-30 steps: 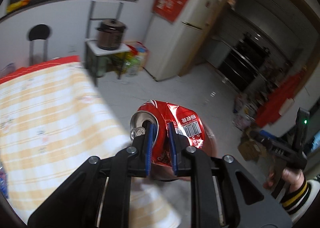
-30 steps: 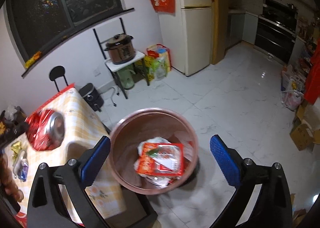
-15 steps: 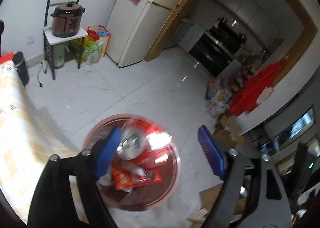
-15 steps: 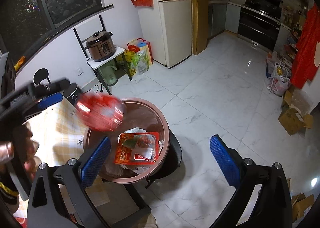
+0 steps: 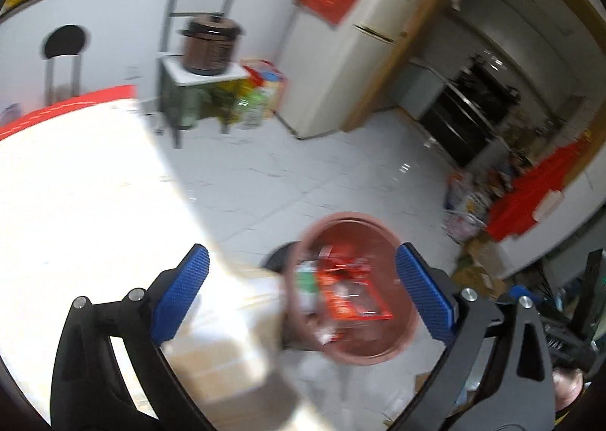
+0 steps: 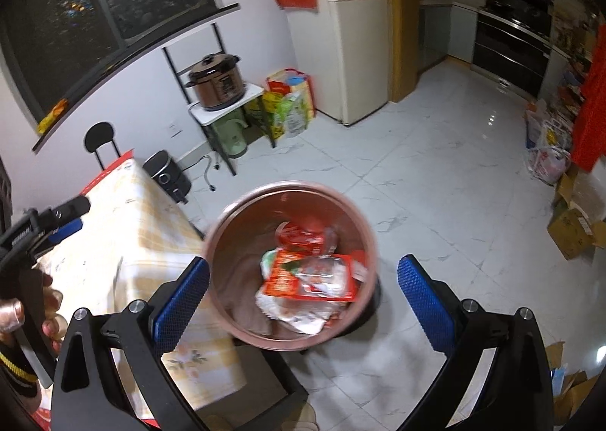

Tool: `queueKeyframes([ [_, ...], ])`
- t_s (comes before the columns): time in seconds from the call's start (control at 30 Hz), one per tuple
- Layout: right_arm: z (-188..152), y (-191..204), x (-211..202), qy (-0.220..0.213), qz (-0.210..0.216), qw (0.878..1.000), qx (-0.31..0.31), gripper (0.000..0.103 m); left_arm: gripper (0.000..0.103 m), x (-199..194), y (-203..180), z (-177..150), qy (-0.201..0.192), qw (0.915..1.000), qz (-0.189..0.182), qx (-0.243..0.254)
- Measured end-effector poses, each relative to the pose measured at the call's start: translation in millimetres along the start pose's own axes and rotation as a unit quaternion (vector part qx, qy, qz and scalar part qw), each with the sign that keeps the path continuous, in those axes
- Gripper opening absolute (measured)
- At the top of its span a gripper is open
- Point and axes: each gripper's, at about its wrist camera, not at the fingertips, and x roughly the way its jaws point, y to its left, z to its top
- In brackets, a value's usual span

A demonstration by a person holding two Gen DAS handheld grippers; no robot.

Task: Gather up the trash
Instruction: 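Move the left tool over the bin and open it to drop the red can, then return both tools to the table toward the gold foil and clear container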

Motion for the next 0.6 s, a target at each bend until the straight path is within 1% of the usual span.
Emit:
queueKeyframes([
  [0.13, -1.4, 40.8, 3.5, 0.000, 0.024, 1.000, -0.016, 0.098, 0.097, -48.4, 59.9, -8.3, -0.026, 0.9976, 0.056, -0.031],
  [0.23, -4.8, 74.2, 5.4, 0.002, 0.043, 0.999, -0.025, 0.098, 0.097, -89.6, 99.1, -19.6, -0.046, 0.9929, 0.096, -0.052],
  [0.27, -6.3, 86.4, 6.5, 0.003, 0.049, 0.998, -0.029, 0.098, 0.097, -109.9, 118.1, -27.2, -0.056, 0.9894, 0.119, -0.062],
  [0.3, -6.7, 97.5, 7.7, 0.005, 0.055, 0.998, -0.033, 0.098, 0.097, -122.9, 129.7, -30.8, -0.061, 0.9873, 0.130, -0.068],
  [0.33, -8.7, 107.0, 8.3, 0.007, 0.060, 0.998, -0.037, 0.098, 0.097, -142.2, 148.0, -39.5, -0.070, 0.9836, 0.146, -0.078],
  [0.43, -19.6, 149.8, 12.0, 0.018, 0.081, 0.995, -0.056, 0.098, 0.097, -183.4, 186.8, -59.3, -0.084, 0.9736, 0.184, -0.105],
  [0.5, -26.8, 175.0, 14.2, 0.025, 0.093, 0.993, -0.071, 0.098, 0.097, -214.0, 218.9, -80.3, -0.091, 0.9630, 0.217, -0.131],
  [0.53, -30.7, 189.7, 15.5, 0.030, 0.099, 0.991, -0.080, 0.098, 0.097, -225.0, 228.8, -88.3, -0.093, 0.9594, 0.227, -0.139],
  [0.6, -38.1, 214.7, 17.1, 0.039, 0.109, 0.989, -0.097, 0.098, 0.097, -255.6, 263.3, -111.9, -0.096, 0.9483, 0.253, -0.166],
])
